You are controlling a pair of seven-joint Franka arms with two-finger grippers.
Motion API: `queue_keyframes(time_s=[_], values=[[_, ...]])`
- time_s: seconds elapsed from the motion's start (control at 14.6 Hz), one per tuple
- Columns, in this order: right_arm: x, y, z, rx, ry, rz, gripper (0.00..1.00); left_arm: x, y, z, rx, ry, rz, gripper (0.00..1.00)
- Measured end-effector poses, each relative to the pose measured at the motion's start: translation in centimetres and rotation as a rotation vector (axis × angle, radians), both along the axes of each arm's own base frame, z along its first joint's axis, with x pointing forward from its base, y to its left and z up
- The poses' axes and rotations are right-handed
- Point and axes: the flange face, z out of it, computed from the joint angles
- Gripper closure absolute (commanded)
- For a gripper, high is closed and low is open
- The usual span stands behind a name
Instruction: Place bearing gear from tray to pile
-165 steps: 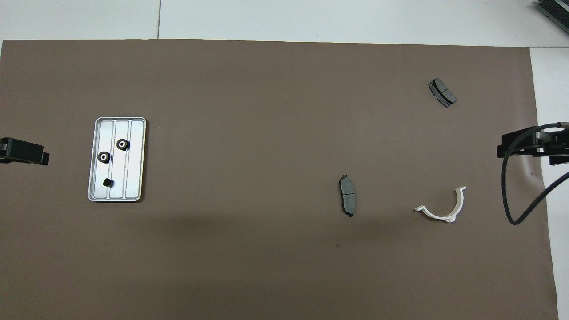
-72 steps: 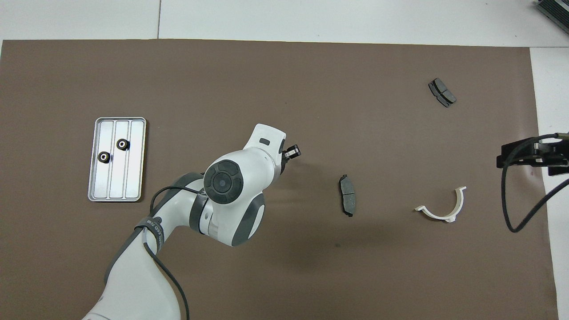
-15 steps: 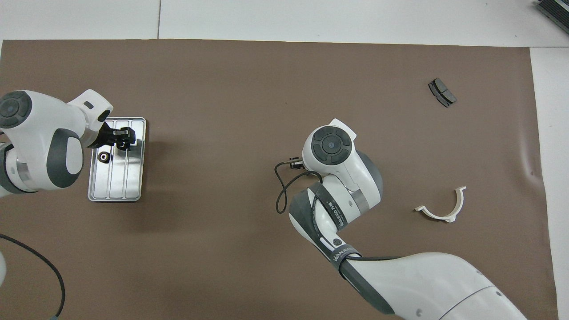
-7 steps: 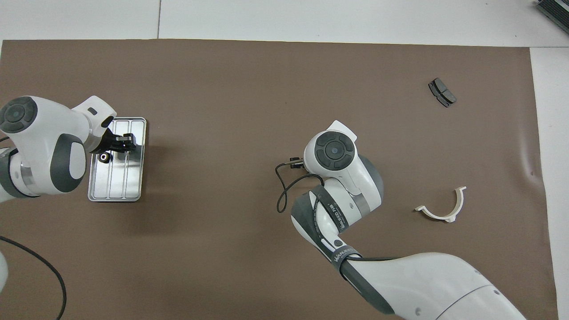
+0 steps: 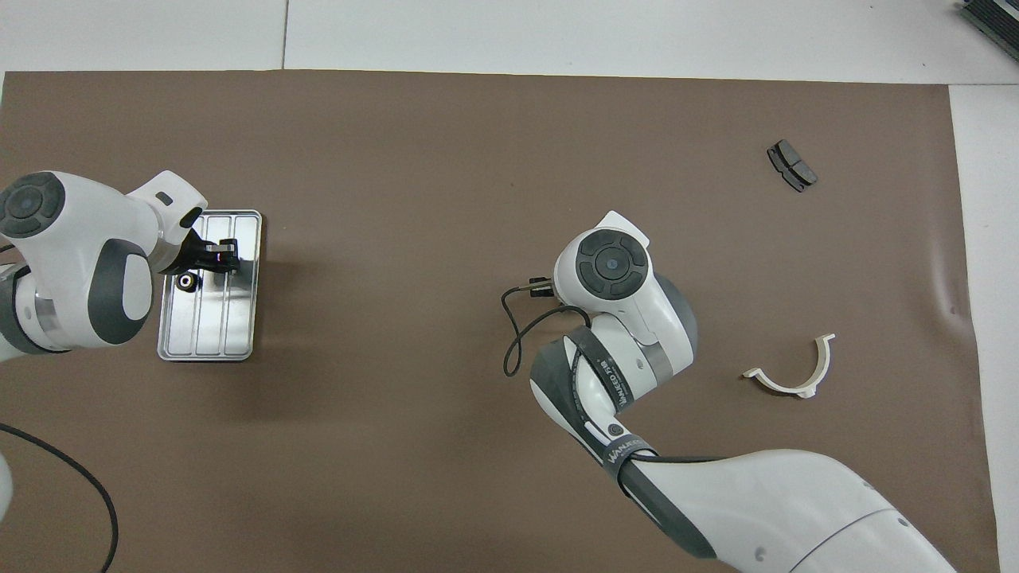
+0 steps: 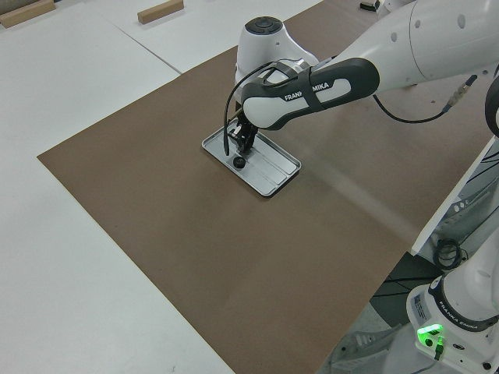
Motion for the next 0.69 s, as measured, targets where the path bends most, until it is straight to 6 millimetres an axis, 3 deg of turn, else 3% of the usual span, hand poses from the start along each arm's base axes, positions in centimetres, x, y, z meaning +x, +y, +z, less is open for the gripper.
queue_keyframes(time_s=[0.14,0.27,0.48,0.69], values=[[0.8,-2.0,2.7,0.0,-0.008,-0.035,1.0,1.2,-0.9,2.5,0.011,0.012,-0.025,1.0],[2.3,-6.6,6.7,0.006,-0.032,-0.081,1.0,2.1,-3.9,5.0,0.015,0.021,-0.022,1.0],[4.7,-15.1,10.0,0.008,-0.078,-0.119,1.0,1.7,-11.5,6.3,0.011,0.02,0.041,1.0],[6.6,-20.3,9.6,0.024,-0.14,-0.178,1.0,-0.8,-21.3,6.4,0.005,0.025,0.087,1.0]])
